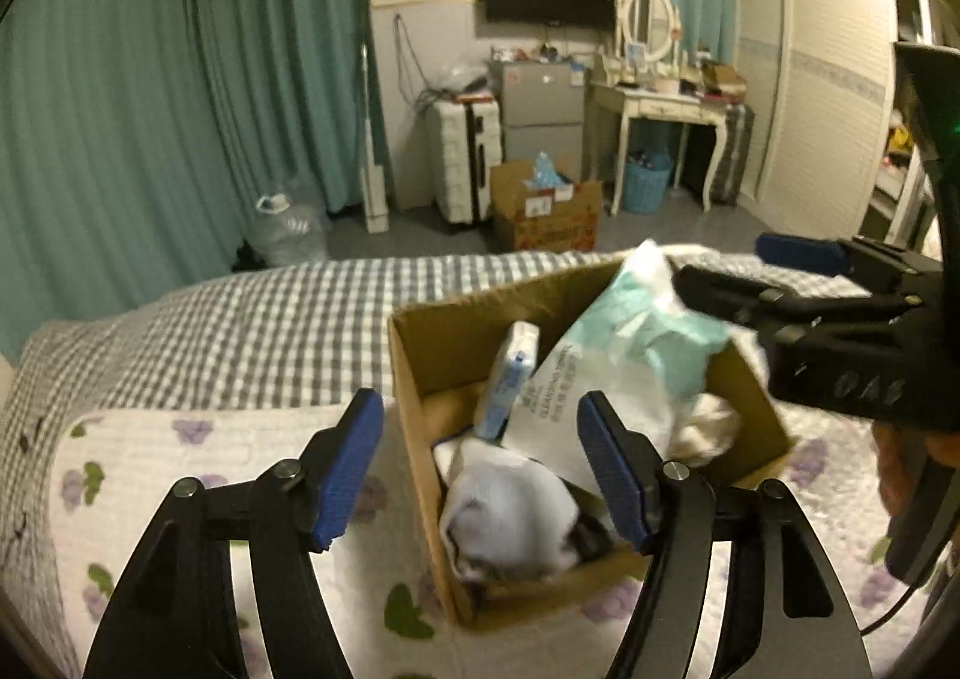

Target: Organize soft objects

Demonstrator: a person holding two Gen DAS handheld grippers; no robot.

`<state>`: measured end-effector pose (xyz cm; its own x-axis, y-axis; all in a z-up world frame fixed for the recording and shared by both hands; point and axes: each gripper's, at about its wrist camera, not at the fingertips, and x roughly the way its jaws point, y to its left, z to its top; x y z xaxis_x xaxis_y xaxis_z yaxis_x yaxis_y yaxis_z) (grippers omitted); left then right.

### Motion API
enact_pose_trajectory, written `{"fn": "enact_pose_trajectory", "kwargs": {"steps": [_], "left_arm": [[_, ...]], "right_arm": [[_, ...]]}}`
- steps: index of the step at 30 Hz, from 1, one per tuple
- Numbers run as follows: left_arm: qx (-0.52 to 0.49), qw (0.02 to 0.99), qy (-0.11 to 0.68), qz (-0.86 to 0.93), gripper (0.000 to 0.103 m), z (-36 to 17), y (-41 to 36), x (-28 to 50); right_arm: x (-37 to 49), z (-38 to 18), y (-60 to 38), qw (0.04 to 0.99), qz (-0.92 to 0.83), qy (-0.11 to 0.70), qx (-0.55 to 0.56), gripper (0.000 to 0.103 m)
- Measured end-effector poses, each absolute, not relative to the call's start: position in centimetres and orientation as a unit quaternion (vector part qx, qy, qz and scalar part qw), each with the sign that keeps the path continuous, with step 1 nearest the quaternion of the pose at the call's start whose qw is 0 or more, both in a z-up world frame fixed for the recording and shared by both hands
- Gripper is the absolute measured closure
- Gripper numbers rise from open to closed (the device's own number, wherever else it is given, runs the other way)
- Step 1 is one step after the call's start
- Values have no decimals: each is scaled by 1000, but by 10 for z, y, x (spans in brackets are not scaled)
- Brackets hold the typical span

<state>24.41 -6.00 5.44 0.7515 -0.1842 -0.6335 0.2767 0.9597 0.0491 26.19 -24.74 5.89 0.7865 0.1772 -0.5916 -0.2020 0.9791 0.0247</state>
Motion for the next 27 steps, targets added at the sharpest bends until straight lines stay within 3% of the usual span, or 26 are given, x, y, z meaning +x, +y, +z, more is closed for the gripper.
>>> {"fn": "enact_pose_trajectory", "kwargs": {"steps": [9,14,16,18,27], "left_arm": [[44,954,280,-103,34,142,-52,163],[40,965,241,-98,33,182,-48,114],[41,970,218,-99,19,192,-48,92],[32,977,186,-95,0,198,-45,67],[-33,988,138,-65,0,165,-14,30]], "right_arm": [[149,167,-268,959,54,276,-46,18],[87,211,-273,963,66,253,-66,8],[59,223,-274,966,69,235,-77,1],[36,228,-275,972,71,212,-72,0],[0,174,-268,984,79,160,-31,0]]}}
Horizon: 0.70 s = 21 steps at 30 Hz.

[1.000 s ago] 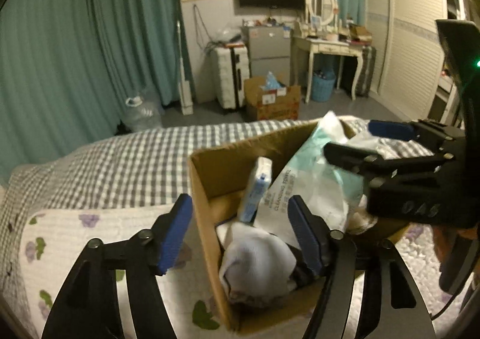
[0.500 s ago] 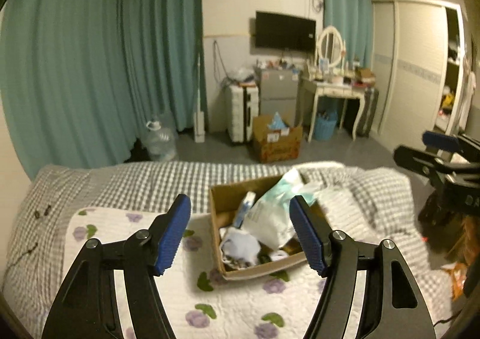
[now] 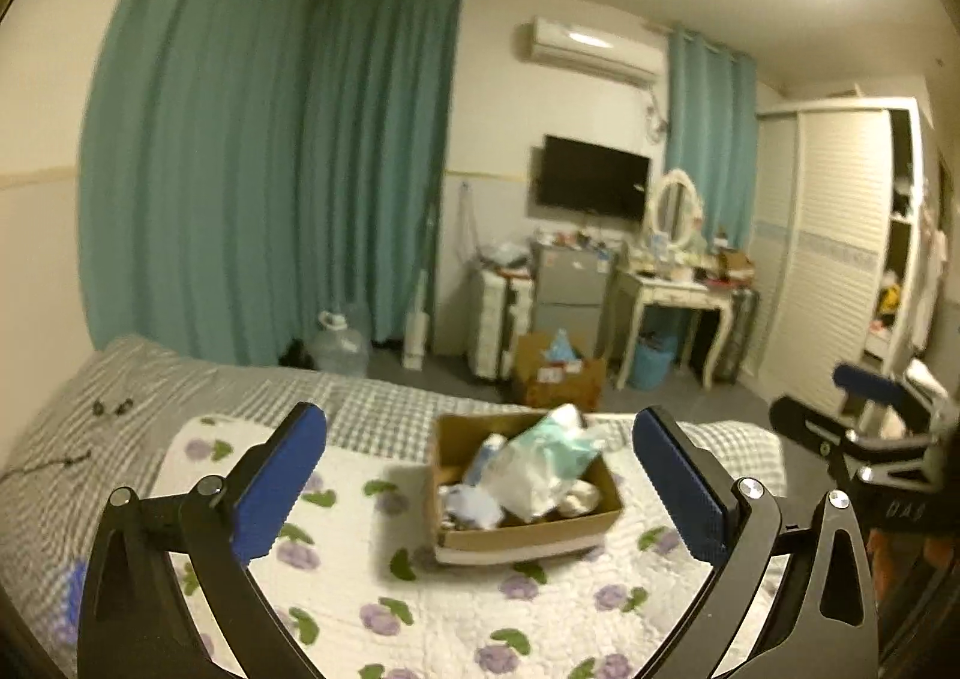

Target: Organize soft objects

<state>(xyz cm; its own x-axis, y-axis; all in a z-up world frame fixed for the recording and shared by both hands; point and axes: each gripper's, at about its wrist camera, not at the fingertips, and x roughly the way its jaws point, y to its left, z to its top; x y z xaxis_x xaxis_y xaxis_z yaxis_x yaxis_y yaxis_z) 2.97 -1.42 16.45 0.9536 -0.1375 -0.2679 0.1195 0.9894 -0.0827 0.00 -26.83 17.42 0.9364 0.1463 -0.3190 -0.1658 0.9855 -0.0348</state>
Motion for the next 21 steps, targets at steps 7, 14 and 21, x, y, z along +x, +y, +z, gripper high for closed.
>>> {"fn": "enact_pose_trajectory", "kwargs": {"steps": [7,14,21], "left_arm": [[7,991,132,-24,0,96,-25,56],[22,985,172,-26,0,28,-21,71],[21,983,180,-14,0,23,-16,69]], "right_arm": [[37,99,-261,983,89,158,-9,0],[62,40,-264,982,66,177,3,0],[69,24,-267,977,60,204,-2,0]]}}
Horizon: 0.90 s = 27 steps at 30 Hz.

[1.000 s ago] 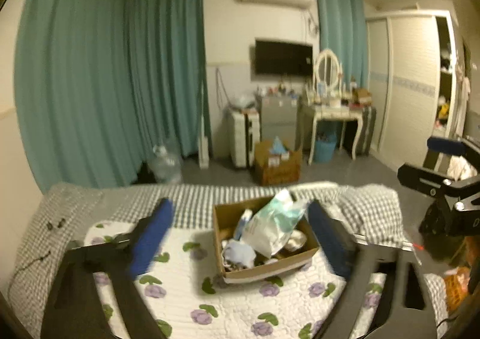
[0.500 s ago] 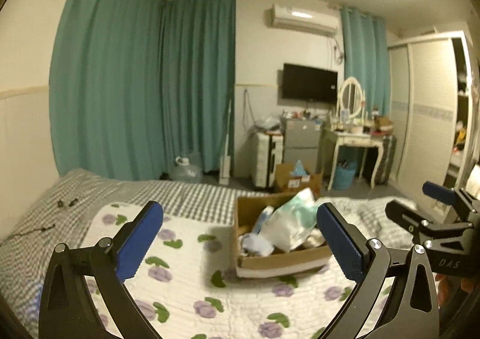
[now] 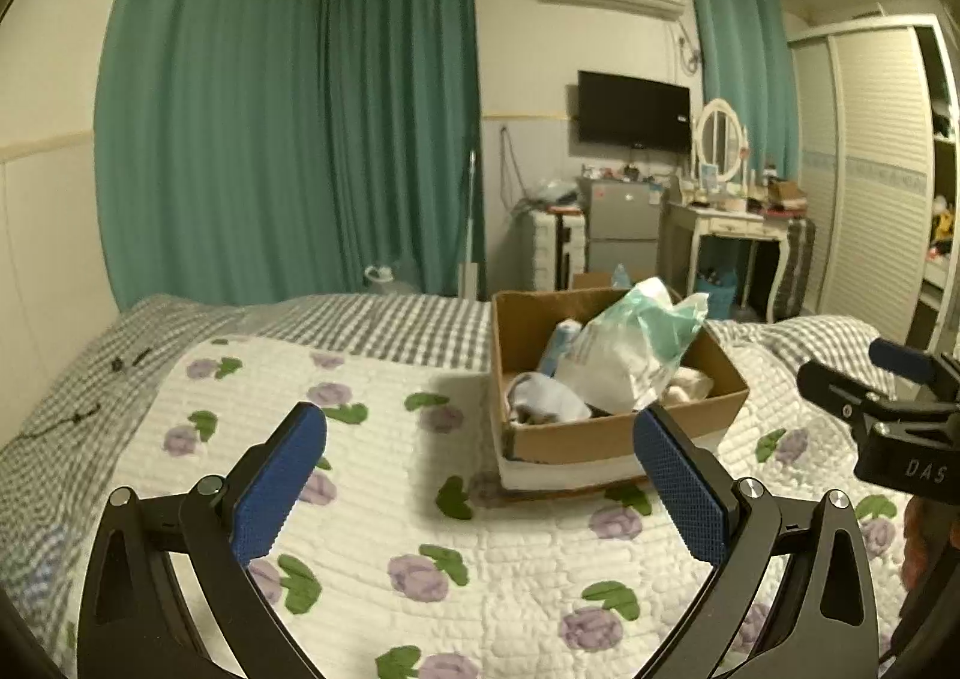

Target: Organize soft objects

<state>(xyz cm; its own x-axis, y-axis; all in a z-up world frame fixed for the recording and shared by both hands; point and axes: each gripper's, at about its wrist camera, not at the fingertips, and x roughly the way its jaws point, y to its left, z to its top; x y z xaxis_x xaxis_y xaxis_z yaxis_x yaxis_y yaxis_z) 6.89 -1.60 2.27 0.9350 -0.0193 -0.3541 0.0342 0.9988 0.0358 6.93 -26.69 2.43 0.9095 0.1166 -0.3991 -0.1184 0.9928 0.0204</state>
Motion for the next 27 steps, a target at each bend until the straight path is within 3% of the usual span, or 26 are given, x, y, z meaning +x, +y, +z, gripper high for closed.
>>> {"fn": "enact_pose_trajectory", "kwargs": {"steps": [27], "left_arm": [[7,979,201,-31,0,14,-16,74]], "right_arm": [[64,23,-251,977,65,202,-25,0]]}}
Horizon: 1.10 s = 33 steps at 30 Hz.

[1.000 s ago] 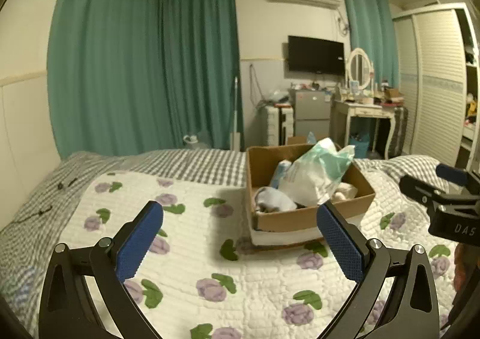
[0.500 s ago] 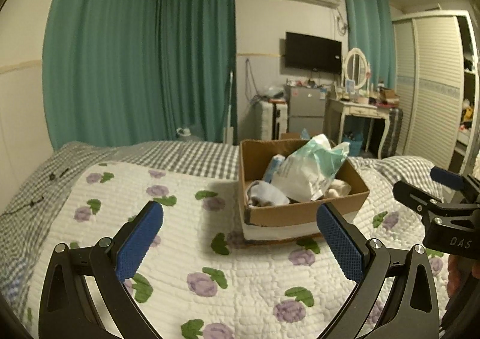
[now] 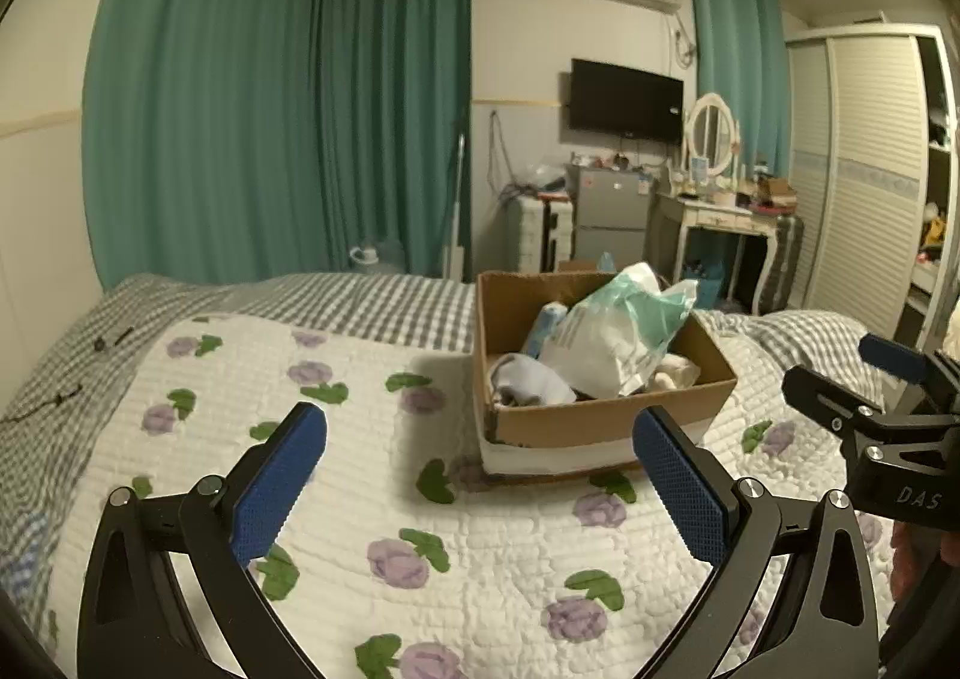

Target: Organize soft objects

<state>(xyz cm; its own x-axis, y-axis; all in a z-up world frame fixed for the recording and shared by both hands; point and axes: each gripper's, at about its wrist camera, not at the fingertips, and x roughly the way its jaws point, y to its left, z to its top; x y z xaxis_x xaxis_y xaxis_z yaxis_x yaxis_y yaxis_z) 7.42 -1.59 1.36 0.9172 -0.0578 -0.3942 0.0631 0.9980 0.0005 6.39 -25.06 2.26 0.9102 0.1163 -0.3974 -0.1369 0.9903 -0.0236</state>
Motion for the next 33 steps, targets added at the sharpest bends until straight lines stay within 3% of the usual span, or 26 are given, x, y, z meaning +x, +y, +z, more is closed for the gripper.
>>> {"fn": "enact_pose_trajectory", "kwargs": {"steps": [33], "left_arm": [[13,979,200,-30,0,13,-16,72]], "right_arm": [[65,18,-253,975,62,212,-30,0]]}}
